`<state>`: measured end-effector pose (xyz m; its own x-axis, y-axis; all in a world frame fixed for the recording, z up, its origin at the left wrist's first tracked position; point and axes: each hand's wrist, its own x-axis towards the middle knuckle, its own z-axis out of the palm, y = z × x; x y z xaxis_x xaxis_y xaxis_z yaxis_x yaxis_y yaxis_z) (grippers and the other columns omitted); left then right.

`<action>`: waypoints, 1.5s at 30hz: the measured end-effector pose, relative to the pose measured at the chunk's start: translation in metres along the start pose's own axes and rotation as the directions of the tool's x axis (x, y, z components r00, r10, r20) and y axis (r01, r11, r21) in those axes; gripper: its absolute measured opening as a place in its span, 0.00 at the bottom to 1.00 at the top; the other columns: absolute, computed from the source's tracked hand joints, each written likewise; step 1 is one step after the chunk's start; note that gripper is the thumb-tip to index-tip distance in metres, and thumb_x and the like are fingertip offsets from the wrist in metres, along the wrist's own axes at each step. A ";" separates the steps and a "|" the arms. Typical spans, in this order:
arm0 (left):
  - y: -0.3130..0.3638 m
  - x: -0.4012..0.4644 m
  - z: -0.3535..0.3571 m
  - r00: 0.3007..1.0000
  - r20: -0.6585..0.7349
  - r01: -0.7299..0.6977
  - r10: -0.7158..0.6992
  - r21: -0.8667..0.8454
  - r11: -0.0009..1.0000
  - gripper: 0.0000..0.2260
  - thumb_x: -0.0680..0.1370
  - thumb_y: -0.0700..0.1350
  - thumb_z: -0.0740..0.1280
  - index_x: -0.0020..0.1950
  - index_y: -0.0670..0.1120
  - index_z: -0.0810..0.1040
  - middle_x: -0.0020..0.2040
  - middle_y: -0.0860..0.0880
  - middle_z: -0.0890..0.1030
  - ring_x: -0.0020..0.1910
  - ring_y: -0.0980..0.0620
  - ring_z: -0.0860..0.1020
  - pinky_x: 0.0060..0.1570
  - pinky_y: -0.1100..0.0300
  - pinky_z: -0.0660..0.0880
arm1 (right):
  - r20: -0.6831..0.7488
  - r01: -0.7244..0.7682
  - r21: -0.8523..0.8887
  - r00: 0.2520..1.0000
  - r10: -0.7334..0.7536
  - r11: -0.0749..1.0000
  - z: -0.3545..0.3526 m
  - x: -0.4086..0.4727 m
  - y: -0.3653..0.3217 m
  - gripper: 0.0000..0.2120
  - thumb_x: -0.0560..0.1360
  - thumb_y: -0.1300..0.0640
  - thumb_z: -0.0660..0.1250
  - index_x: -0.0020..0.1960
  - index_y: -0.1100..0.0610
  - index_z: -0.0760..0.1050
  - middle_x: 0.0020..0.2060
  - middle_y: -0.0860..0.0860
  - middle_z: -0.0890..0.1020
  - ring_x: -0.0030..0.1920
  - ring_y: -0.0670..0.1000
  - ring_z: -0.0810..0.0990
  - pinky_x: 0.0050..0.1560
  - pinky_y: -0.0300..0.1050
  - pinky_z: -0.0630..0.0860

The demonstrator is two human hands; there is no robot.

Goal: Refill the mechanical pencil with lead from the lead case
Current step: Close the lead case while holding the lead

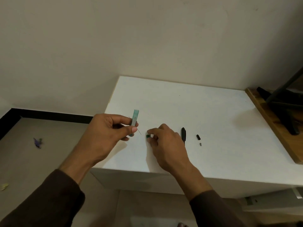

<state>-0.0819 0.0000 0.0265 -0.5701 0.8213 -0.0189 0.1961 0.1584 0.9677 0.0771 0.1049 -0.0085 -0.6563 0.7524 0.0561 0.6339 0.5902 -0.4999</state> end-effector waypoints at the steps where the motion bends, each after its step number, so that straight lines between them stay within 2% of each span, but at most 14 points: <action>1: 0.000 0.000 0.000 1.000 0.007 0.002 -0.002 0.008 1.000 0.07 0.74 0.39 0.76 0.47 0.51 0.89 0.44 0.52 0.90 0.42 0.51 0.88 0.43 0.56 0.86 | -0.003 0.010 -0.012 1.000 -0.010 1.000 0.002 0.001 -0.001 0.14 0.84 0.54 0.63 0.67 0.52 0.80 0.57 0.52 0.81 0.54 0.54 0.80 0.59 0.48 0.75; 6: 0.000 0.001 0.004 1.000 0.021 0.014 -0.015 0.021 1.000 0.06 0.74 0.40 0.77 0.48 0.50 0.89 0.44 0.52 0.90 0.41 0.51 0.88 0.40 0.60 0.85 | 0.004 -0.013 0.014 1.000 0.013 1.000 -0.003 0.002 -0.003 0.09 0.83 0.53 0.65 0.60 0.51 0.82 0.54 0.49 0.81 0.50 0.50 0.79 0.54 0.43 0.75; 8: 0.000 0.000 0.005 0.999 0.032 0.015 -0.016 0.027 1.000 0.06 0.74 0.40 0.77 0.48 0.50 0.90 0.44 0.50 0.90 0.42 0.51 0.88 0.40 0.59 0.85 | -0.063 -0.083 0.256 0.993 0.103 0.963 -0.015 0.002 -0.004 0.05 0.80 0.53 0.71 0.54 0.50 0.83 0.50 0.45 0.83 0.44 0.44 0.80 0.46 0.37 0.75; 10: 0.002 -0.001 0.008 0.997 0.072 0.009 -0.012 0.036 0.999 0.06 0.74 0.41 0.77 0.48 0.49 0.90 0.42 0.51 0.90 0.41 0.52 0.87 0.40 0.60 0.85 | -0.131 -0.072 0.562 0.976 0.175 0.824 -0.032 0.002 -0.005 0.02 0.77 0.54 0.75 0.49 0.50 0.85 0.43 0.44 0.87 0.41 0.43 0.83 0.41 0.32 0.76; 12: 0.005 -0.003 0.013 0.994 0.111 -0.005 0.000 0.041 0.999 0.06 0.74 0.41 0.77 0.49 0.49 0.90 0.42 0.53 0.89 0.40 0.54 0.87 0.39 0.62 0.84 | -0.166 0.023 0.728 0.976 0.143 0.685 -0.051 0.001 -0.007 0.03 0.76 0.57 0.77 0.49 0.52 0.86 0.42 0.45 0.89 0.44 0.43 0.87 0.44 0.31 0.79; 14: 0.008 -0.003 0.019 0.990 0.141 -0.018 0.012 0.036 0.999 0.06 0.75 0.40 0.76 0.49 0.48 0.90 0.42 0.52 0.89 0.40 0.54 0.87 0.38 0.63 0.83 | -0.181 0.084 0.784 0.979 0.097 0.615 -0.064 -0.002 -0.009 0.04 0.76 0.59 0.76 0.51 0.54 0.87 0.44 0.45 0.90 0.47 0.44 0.88 0.48 0.32 0.80; 19: 0.013 -0.003 0.029 0.980 0.194 -0.041 0.035 0.026 0.999 0.06 0.75 0.39 0.76 0.49 0.48 0.90 0.44 0.51 0.90 0.40 0.52 0.87 0.38 0.62 0.83 | -0.168 0.101 0.779 0.985 0.050 0.619 -0.074 -0.007 -0.004 0.05 0.76 0.61 0.75 0.51 0.56 0.88 0.45 0.46 0.90 0.48 0.44 0.87 0.48 0.33 0.80; 25: 0.014 -0.004 0.032 0.977 0.209 -0.058 0.050 0.036 0.998 0.07 0.76 0.40 0.75 0.49 0.50 0.90 0.44 0.54 0.90 0.41 0.53 0.87 0.37 0.62 0.83 | -0.158 0.078 0.721 0.986 0.054 0.688 -0.078 -0.008 0.002 0.05 0.76 0.58 0.76 0.50 0.51 0.88 0.43 0.44 0.89 0.43 0.43 0.85 0.48 0.41 0.81; 33: 0.015 -0.004 0.034 0.982 0.189 -0.033 0.030 0.015 0.999 0.07 0.75 0.39 0.76 0.51 0.47 0.90 0.43 0.52 0.89 0.41 0.51 0.86 0.37 0.59 0.84 | -0.156 0.094 0.724 0.987 0.029 0.683 -0.082 -0.008 0.005 0.04 0.75 0.60 0.76 0.49 0.53 0.88 0.42 0.46 0.89 0.40 0.46 0.86 0.39 0.36 0.81; 37: 0.014 -0.005 0.034 0.980 0.198 -0.042 0.034 0.039 0.998 0.07 0.76 0.38 0.75 0.51 0.47 0.90 0.45 0.51 0.89 0.41 0.51 0.86 0.38 0.58 0.85 | -0.136 0.097 0.679 0.991 -0.005 0.728 -0.083 -0.009 0.005 0.07 0.76 0.61 0.76 0.45 0.49 0.87 0.40 0.40 0.88 0.39 0.43 0.85 0.38 0.34 0.80; 39: 0.014 -0.005 0.035 0.978 0.207 -0.038 0.029 0.038 0.999 0.07 0.76 0.38 0.75 0.51 0.47 0.90 0.45 0.50 0.89 0.42 0.51 0.86 0.38 0.58 0.85 | -0.132 0.097 0.646 0.991 -0.015 0.757 -0.083 -0.009 0.005 0.07 0.76 0.59 0.75 0.45 0.47 0.87 0.40 0.38 0.88 0.39 0.42 0.85 0.41 0.35 0.80; 41: 0.015 -0.004 0.035 0.977 0.211 -0.029 0.026 0.008 1.000 0.07 0.76 0.38 0.75 0.51 0.47 0.90 0.44 0.50 0.89 0.41 0.51 0.86 0.38 0.57 0.85 | -0.141 0.106 0.614 0.990 -0.023 0.782 -0.082 -0.009 0.005 0.07 0.76 0.58 0.75 0.46 0.46 0.87 0.41 0.38 0.88 0.42 0.42 0.86 0.47 0.42 0.82; 43: 0.016 -0.004 0.035 0.977 0.210 -0.023 0.025 -0.015 1.000 0.07 0.76 0.37 0.75 0.50 0.46 0.90 0.42 0.50 0.89 0.40 0.51 0.87 0.38 0.57 0.85 | -0.146 0.115 0.598 0.989 -0.033 0.793 -0.080 -0.010 0.004 0.06 0.77 0.58 0.75 0.49 0.47 0.88 0.43 0.39 0.88 0.45 0.43 0.86 0.47 0.45 0.83; 45: 0.016 -0.004 0.036 0.977 0.211 -0.018 0.021 -0.018 1.000 0.07 0.76 0.37 0.75 0.50 0.46 0.90 0.41 0.51 0.89 0.40 0.50 0.87 0.37 0.57 0.85 | -0.150 0.126 0.577 0.988 -0.047 0.807 -0.079 -0.011 0.004 0.07 0.77 0.58 0.74 0.50 0.48 0.88 0.44 0.38 0.88 0.46 0.41 0.85 0.43 0.38 0.81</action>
<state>-0.0476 0.0188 0.0329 -0.3843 0.9218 -0.0510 0.1917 0.1337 0.9723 0.1188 0.1217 0.0568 -0.6168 0.7589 0.2086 0.1923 0.4022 -0.8951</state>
